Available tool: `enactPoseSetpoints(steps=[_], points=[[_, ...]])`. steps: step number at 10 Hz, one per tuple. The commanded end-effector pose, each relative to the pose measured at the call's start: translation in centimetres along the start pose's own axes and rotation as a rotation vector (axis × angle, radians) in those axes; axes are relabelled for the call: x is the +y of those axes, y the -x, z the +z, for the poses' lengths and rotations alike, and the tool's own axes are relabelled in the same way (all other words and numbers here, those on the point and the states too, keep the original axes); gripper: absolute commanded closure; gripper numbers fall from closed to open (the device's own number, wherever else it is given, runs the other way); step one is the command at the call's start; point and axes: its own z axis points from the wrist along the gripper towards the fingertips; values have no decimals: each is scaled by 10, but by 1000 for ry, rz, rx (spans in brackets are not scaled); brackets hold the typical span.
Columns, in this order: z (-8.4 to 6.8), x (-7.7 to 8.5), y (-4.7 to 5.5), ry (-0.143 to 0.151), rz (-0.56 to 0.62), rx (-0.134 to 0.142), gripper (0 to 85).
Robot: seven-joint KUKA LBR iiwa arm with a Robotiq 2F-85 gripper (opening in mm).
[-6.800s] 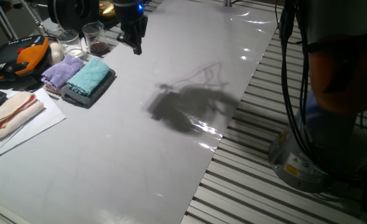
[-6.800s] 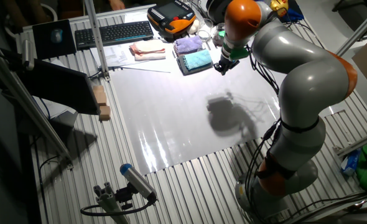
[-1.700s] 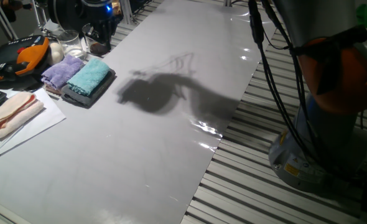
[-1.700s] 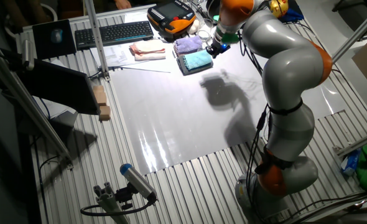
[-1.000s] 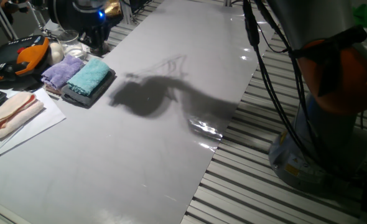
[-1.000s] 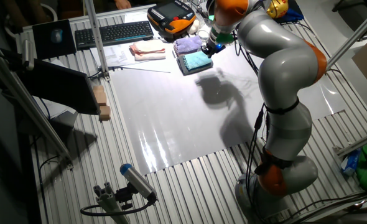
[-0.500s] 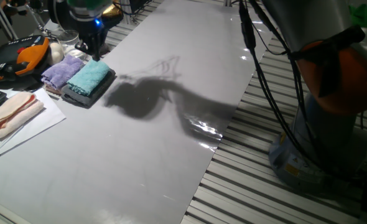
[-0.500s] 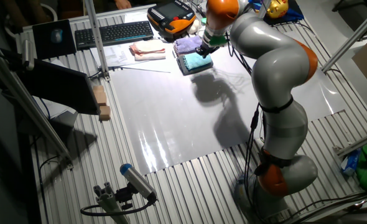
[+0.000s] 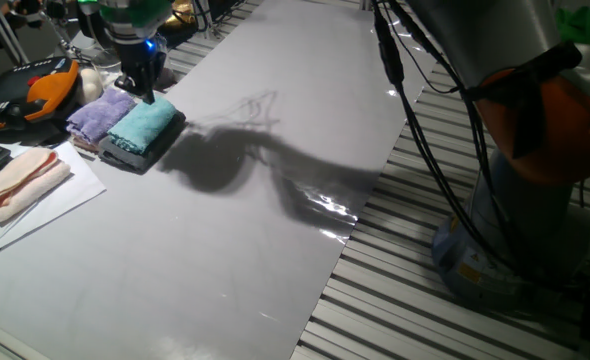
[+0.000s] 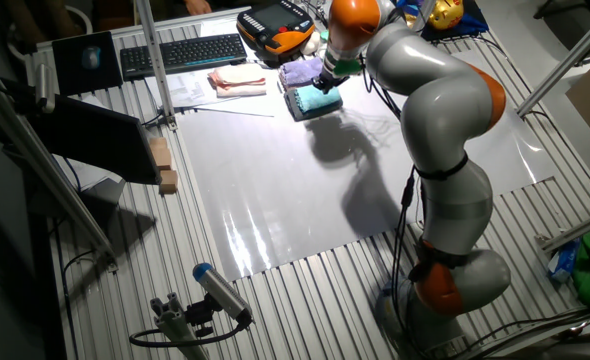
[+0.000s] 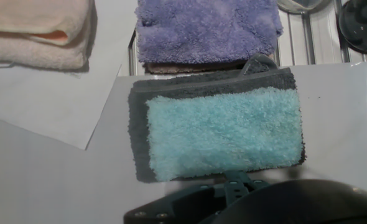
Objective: Clean the table with a cloth
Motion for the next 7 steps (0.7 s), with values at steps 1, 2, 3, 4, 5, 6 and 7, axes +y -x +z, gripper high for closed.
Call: enactPoseSetpoints(steps=[1, 2, 3, 4, 5, 6, 7], points=[[1, 0, 1, 1, 0, 0, 850], [1, 0, 1, 2, 5, 0, 850], [1, 0, 1, 5, 6, 8, 850], [1, 0, 1, 3, -4, 11, 850], [1, 0, 1, -4, -13, 17, 850], [1, 0, 1, -3, -14, 20, 850], [1, 0, 1, -3, -19, 20, 850]])
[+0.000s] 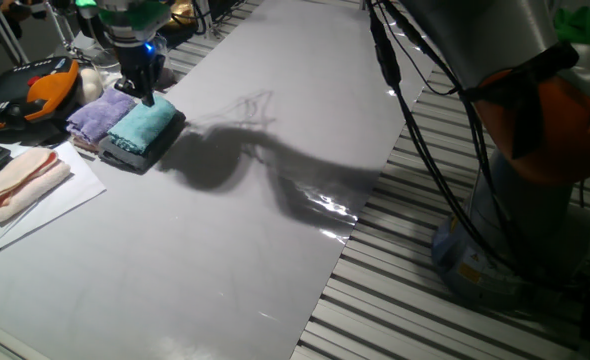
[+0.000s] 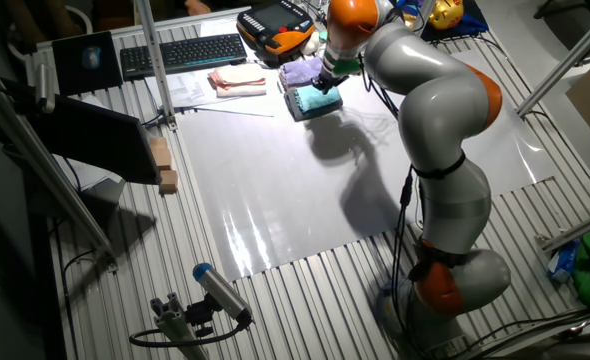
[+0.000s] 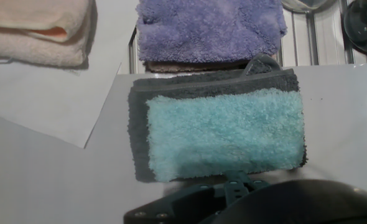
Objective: Clean the table with a cloth
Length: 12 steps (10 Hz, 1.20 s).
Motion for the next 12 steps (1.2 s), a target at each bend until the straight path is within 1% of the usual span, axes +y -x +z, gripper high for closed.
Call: enactPoseSetpoints(steps=[1, 2, 3, 4, 5, 6, 7, 8, 9, 11, 12], points=[[0, 0, 0, 1, 4, -4, 850], [0, 0, 0, -8, 4, -7, 850], [1, -1, 5, -3, -9, -10, 850], [6, -2, 10, 6, -15, -24, 850], [13, -1, 13, 24, -15, -52, 850], [17, -1, 14, 24, -18, -56, 850], [20, -1, 15, 12, -20, -59, 850], [23, -1, 16, 6, -23, -59, 850], [27, -2, 16, 7, -22, -59, 850], [35, -5, 17, 18, -11, -70, 850], [36, -5, 17, 24, -9, -67, 850]])
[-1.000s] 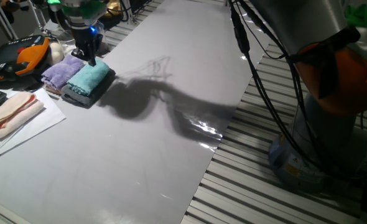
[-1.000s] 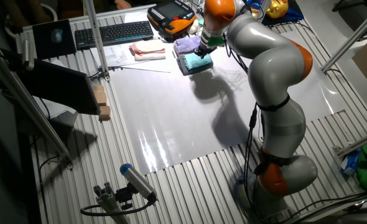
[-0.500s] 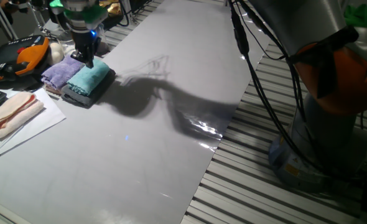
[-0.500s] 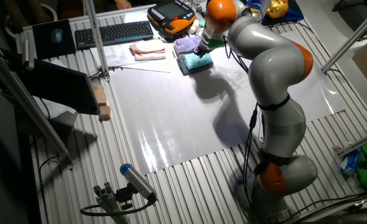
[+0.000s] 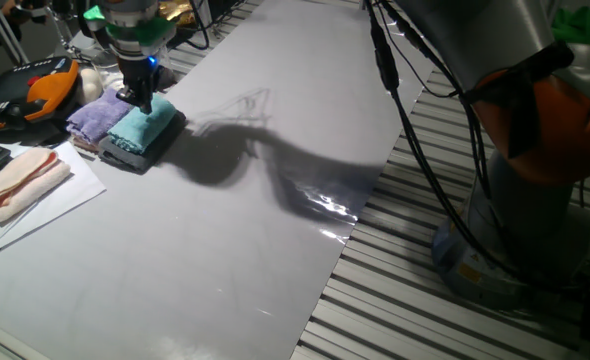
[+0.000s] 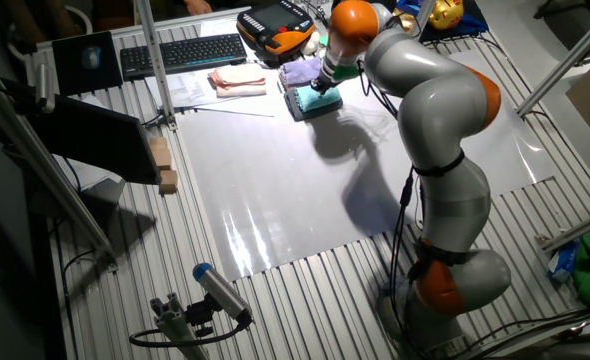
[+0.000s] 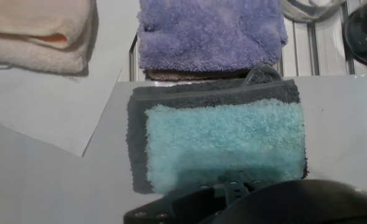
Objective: Clean the table with a cloth
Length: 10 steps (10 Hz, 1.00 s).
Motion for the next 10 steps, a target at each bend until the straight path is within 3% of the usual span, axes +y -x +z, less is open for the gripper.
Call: enactPoseSetpoints(steps=[1, 3, 4, 5, 6, 7, 8, 9, 10], points=[[0, 1, 0, 5, 0, 4, 850], [3, 1, -1, -3, -3, -4, 850], [3, 1, -1, 8, -13, 1, 850], [4, 3, -1, -1, -1, -25, 680], [4, 4, -3, -5, 16, -41, 340], [4, 6, -5, -9, 35, -55, 170], [3, 8, -6, -12, 36, -58, 170], [3, 8, -7, -10, 37, -73, 0], [3, 7, -6, -14, 36, -85, 0]])
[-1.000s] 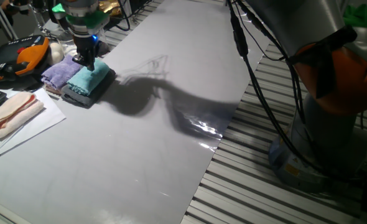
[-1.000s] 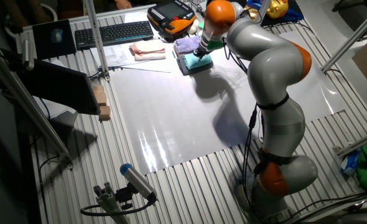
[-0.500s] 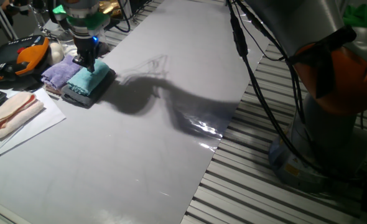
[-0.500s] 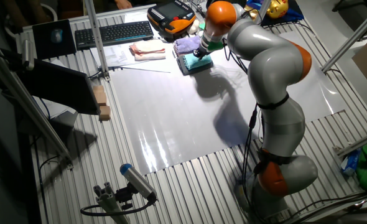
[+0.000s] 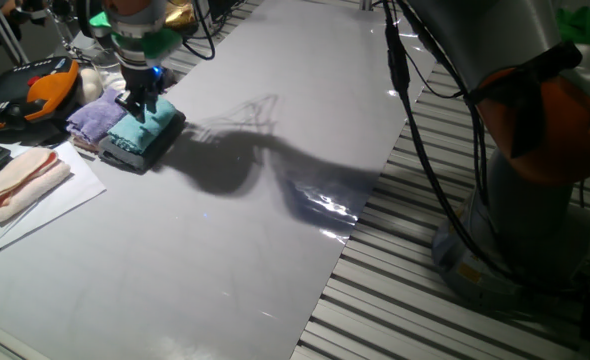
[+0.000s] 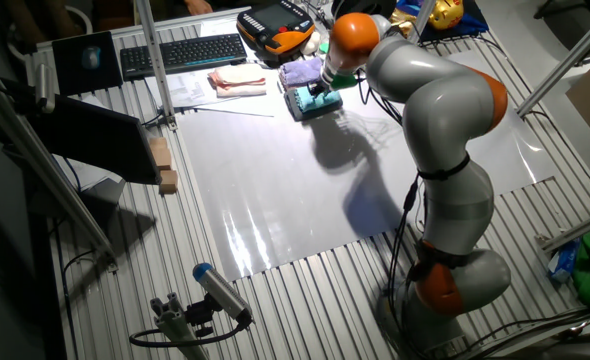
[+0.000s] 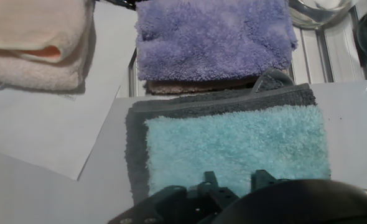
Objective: Clean the table with a cloth
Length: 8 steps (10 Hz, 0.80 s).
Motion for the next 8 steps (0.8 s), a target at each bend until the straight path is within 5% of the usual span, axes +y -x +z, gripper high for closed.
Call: enactPoseSetpoints(steps=[1, 8], points=[[1, 0, 0, -10, -8, -7, 0], [7, -1, 5, 15, -19, -14, 0]])
